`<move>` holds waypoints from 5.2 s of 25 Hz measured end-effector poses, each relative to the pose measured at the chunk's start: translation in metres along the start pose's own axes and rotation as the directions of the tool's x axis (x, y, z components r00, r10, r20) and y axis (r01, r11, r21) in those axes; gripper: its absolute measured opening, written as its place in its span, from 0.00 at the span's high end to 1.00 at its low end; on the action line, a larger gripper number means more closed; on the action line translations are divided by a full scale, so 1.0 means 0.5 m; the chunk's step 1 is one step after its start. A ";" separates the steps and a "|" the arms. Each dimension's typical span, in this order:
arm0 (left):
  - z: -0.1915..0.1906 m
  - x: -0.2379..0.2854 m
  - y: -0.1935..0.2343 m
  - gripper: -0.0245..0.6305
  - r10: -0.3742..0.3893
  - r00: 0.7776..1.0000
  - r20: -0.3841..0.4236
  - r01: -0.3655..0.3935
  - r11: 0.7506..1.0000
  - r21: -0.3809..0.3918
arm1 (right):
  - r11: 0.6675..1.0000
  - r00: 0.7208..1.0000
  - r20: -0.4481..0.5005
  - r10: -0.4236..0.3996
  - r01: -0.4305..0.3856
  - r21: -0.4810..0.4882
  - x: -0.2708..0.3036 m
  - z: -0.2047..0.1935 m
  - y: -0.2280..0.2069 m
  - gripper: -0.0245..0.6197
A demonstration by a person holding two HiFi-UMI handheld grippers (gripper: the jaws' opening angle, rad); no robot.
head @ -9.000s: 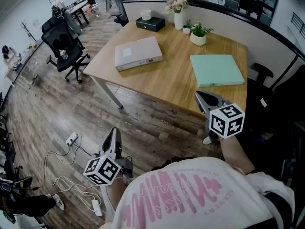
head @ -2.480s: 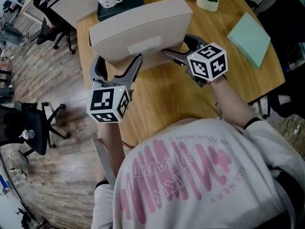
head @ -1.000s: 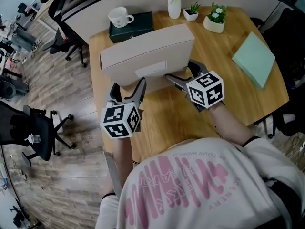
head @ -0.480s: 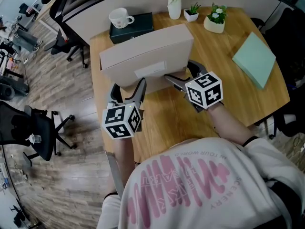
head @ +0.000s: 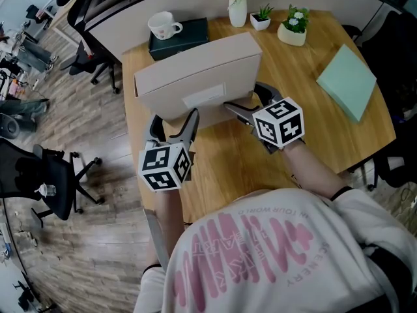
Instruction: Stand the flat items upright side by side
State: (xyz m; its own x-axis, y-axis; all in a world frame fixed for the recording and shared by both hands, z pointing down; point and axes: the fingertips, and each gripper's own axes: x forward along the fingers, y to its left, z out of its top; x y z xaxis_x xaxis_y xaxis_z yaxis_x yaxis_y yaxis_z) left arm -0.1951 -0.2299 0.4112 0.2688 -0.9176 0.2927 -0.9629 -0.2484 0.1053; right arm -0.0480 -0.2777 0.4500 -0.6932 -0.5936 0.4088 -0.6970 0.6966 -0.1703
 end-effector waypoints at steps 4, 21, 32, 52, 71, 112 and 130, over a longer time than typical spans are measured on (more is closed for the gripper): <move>-0.003 -0.007 -0.003 0.36 -0.007 1.000 -0.005 0.007 1.000 -0.017 | 1.000 1.000 0.013 -0.016 0.015 0.026 -0.010 0.008 -0.014 0.31; -0.207 -0.033 -0.270 0.39 -0.301 0.928 -0.220 0.261 0.946 -0.193 | 0.898 0.957 -0.077 -0.280 0.289 0.332 -0.326 -0.221 -0.150 0.32; -0.195 0.108 -0.642 0.40 -0.462 0.843 -0.273 0.432 0.886 -0.168 | 0.766 0.901 -0.063 -0.429 0.400 0.502 -0.641 -0.322 -0.412 0.33; -0.019 0.510 -0.940 0.35 -0.413 0.881 -0.233 0.416 0.909 -0.038 | 0.678 0.901 -0.144 -0.410 0.407 0.612 -0.877 -0.387 -0.774 0.34; -0.143 0.890 -1.053 0.30 -0.462 0.703 -0.541 0.506 0.859 -0.076 | 0.712 0.936 -0.167 -0.311 0.346 0.611 -0.694 -0.357 -1.007 0.38; -0.073 0.166 -0.946 0.42 -0.266 0.941 -0.209 0.272 0.962 -0.001 | 0.943 0.949 0.058 -0.310 0.299 0.145 -0.810 -0.212 -0.535 0.35; -0.012 -0.092 -0.422 0.42 -0.056 0.997 -0.061 0.058 0.998 0.034 | 0.990 0.979 0.157 -0.129 0.135 -0.033 -0.448 -0.036 -0.099 0.36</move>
State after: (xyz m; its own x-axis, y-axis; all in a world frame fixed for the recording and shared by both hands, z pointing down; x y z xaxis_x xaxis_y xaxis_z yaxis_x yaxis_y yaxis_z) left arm -0.0039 -0.1334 0.3814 0.3235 -0.8816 0.3437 -0.9458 -0.3120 0.0899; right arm 0.1451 -0.1717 0.3831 -0.6180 -0.7342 0.2811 -0.7779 0.6228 -0.0833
